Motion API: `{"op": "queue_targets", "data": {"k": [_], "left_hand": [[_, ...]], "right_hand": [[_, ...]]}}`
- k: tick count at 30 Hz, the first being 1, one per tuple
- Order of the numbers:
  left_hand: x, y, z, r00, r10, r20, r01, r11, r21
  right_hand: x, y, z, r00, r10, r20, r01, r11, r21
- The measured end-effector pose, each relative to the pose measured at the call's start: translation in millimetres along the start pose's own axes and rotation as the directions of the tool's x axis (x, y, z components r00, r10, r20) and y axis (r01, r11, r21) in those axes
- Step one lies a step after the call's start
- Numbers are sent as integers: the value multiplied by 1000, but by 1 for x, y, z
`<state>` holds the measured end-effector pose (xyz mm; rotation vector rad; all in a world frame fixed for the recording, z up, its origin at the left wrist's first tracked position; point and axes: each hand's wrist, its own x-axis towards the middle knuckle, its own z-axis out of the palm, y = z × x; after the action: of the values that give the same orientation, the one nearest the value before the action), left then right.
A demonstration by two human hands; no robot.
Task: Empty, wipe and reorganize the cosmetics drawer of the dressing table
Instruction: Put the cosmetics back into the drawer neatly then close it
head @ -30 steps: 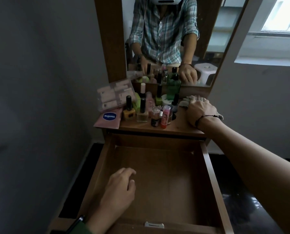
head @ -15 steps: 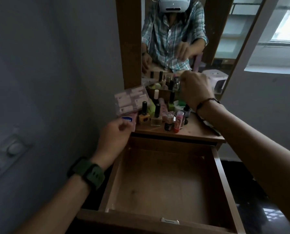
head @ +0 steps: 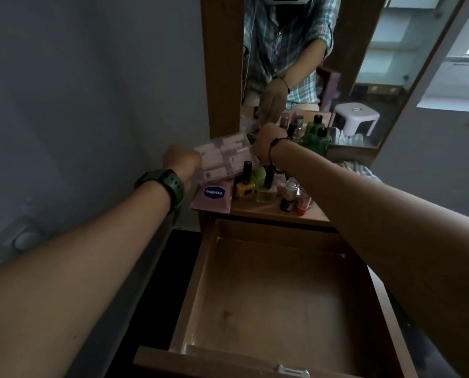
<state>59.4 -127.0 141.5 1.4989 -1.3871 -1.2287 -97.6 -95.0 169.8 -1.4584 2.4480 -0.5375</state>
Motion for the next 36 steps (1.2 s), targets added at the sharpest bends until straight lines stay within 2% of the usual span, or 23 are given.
{"op": "queue_targets", "data": {"k": [5,8,12,20,25,28,30,34,36], "left_hand": [[19,-7,9,996,-76,55,81,992,-97],[21,-11,11,998,-64,10,65,996,-68],[21,-13,13,1000,-13,-7,13,999,-34],[5,21,-2,994,107,-19,-108,991,-77],[-34,35,-14,976,192,-108,-208,965,-163],[-79,25,-18,967,247,-57,-252,961,-112],[-113,10,-18,969,244,34,-241,968,-76],[-160,-30,-10,965,234,116,-224,971,-89],[-172,-46,-1,968,171,182,-157,984,-86]], "right_hand": [[13,4,7,999,39,16,-41,995,86],[17,4,10,999,39,32,-43,990,134],[17,1,10,998,47,28,-52,976,212],[10,-8,-24,995,-33,-91,48,984,171],[-24,-7,-51,978,-73,-196,106,981,163],[-69,11,-57,988,-99,-119,136,926,351],[-102,30,-50,989,-87,-121,130,896,424],[-159,75,-15,998,-3,-68,39,849,527],[-173,101,4,999,46,-18,-29,836,549]]}}
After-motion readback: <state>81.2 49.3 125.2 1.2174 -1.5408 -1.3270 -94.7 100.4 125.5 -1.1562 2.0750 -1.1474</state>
